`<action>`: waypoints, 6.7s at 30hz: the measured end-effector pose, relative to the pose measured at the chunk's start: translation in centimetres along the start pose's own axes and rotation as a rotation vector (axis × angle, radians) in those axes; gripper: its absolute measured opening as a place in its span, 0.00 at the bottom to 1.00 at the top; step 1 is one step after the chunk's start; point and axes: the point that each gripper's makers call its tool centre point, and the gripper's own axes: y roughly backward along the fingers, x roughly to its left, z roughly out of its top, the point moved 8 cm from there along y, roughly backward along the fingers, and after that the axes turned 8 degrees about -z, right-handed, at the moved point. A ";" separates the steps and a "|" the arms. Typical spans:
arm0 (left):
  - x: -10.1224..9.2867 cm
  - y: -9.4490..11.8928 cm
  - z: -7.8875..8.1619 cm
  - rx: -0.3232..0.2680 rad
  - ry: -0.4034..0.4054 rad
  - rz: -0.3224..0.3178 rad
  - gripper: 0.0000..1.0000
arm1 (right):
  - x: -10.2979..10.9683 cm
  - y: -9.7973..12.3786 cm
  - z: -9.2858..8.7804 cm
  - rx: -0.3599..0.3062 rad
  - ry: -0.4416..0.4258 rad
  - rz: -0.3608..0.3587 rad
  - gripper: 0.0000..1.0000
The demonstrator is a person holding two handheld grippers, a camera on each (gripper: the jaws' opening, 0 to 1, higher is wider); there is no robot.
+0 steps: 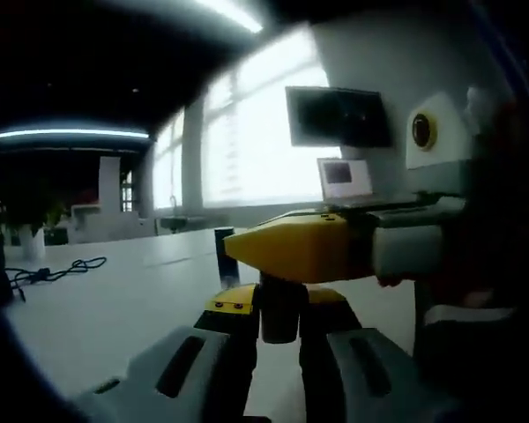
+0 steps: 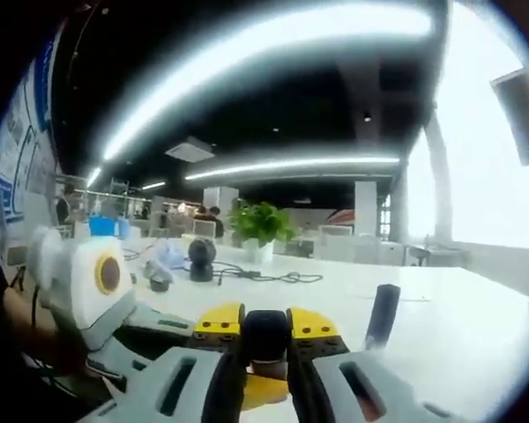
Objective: Pick up cosmetic bottle twist off cap place on table pick up cap screw tight cap place on table
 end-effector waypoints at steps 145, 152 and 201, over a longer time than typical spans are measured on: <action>-0.3 -0.3 -0.2 0.033 -0.016 -0.010 0.07 | 0.1 0.6 -0.5 -0.020 -0.039 0.024 0.17; -0.4 -0.3 -0.2 0.035 -0.002 0.016 0.07 | -0.4 0.4 -0.4 -0.015 -0.037 -0.026 0.12; -0.3 2.1 -2.1 0.019 0.166 -0.522 0.06 | -0.2 1.1 -1.8 0.040 -0.126 0.765 0.11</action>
